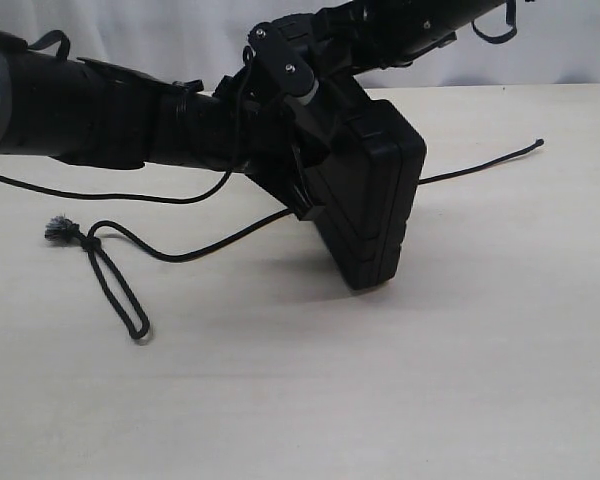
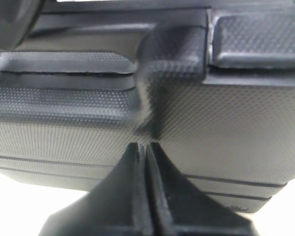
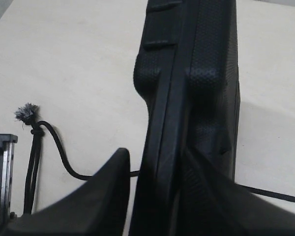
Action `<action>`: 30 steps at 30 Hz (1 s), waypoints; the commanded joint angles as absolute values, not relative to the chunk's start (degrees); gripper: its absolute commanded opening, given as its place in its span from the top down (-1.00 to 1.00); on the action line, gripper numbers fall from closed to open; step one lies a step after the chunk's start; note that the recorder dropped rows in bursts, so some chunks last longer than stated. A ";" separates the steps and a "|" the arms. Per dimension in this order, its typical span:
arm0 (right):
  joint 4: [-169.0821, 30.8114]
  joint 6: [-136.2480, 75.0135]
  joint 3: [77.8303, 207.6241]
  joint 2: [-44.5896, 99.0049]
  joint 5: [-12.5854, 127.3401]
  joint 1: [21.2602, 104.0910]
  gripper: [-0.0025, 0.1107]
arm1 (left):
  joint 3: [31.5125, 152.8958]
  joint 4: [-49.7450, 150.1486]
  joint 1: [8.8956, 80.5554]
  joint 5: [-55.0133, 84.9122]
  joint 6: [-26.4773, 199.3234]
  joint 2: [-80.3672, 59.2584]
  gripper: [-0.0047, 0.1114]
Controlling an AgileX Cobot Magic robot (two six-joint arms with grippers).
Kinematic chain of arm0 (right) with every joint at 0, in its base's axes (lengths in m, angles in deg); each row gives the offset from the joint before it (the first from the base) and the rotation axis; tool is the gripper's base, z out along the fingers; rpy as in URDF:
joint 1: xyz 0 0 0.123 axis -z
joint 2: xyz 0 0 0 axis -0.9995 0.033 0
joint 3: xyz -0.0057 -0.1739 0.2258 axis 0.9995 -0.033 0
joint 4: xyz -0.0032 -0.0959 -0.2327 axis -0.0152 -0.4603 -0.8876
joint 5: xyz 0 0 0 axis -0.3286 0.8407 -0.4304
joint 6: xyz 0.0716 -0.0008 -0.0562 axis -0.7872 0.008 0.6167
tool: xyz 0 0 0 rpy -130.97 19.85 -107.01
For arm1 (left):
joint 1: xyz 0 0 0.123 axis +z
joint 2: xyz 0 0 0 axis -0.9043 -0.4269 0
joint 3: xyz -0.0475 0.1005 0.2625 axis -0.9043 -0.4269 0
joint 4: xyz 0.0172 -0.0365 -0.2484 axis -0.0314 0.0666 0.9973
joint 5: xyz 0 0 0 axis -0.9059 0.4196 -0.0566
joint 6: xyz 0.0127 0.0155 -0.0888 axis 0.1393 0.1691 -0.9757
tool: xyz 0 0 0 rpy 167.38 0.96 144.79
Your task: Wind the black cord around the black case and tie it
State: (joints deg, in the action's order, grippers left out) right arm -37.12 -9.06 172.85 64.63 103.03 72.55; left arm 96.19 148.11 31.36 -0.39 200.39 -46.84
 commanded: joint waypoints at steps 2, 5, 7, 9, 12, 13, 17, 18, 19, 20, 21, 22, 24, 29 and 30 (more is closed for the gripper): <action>-38.15 -8.12 172.41 65.58 103.61 72.61 0.36 | 96.32 148.54 31.37 -0.99 202.20 -47.09 0.92; -40.65 -8.40 172.41 66.41 104.00 72.61 0.36 | 96.32 148.54 31.37 0.01 202.20 -47.08 0.92; -40.33 -8.40 172.41 66.40 104.00 72.61 0.36 | 96.32 148.40 31.37 0.44 202.20 -47.08 0.92; -39.35 -8.40 172.41 66.40 103.64 72.61 0.36 | 96.32 148.40 31.37 0.44 202.20 -47.08 0.92; -39.35 -8.40 172.41 66.40 103.55 72.61 0.36 | 96.32 148.15 31.37 0.58 202.20 -47.08 0.92; -39.35 -8.40 172.41 66.40 103.43 72.61 0.36 | 96.32 148.15 31.37 0.58 202.20 -47.08 0.92; -39.35 -8.65 172.41 65.63 102.00 72.61 0.44 | 96.32 147.70 31.37 2.02 202.20 -47.08 0.92; -39.35 -8.65 172.41 65.18 101.89 72.61 0.48 | 96.32 147.70 31.37 2.02 202.20 -47.08 0.92; -39.35 -8.65 172.41 64.92 101.89 72.61 0.48 | 96.32 147.70 31.37 1.83 202.20 -47.08 0.92; -39.35 -8.65 172.41 64.78 101.89 72.61 0.48 | 96.32 147.70 31.37 1.83 202.20 -47.08 0.92; -39.35 -8.65 172.41 64.78 101.89 72.61 0.48 | 96.32 147.70 31.37 1.83 202.20 -47.08 0.92; -39.35 -8.65 172.41 64.76 101.77 72.61 0.48 | 96.32 147.70 31.37 1.83 202.20 -47.08 0.92; -39.35 -8.65 172.41 64.76 101.77 72.61 0.48 | 96.32 147.70 31.37 1.62 202.20 -47.08 0.92; -40.20 -13.20 172.41 64.76 100.72 72.61 0.48 | 96.32 147.70 31.37 1.62 202.20 -46.98 0.92; -40.20 -13.62 172.41 64.76 100.72 72.61 0.48 | 96.32 147.70 31.37 1.94 202.20 -46.68 0.92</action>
State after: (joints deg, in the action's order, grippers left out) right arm -40.10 -12.24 172.40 65.71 102.48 72.55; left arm 96.19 147.88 31.36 1.65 200.39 -46.84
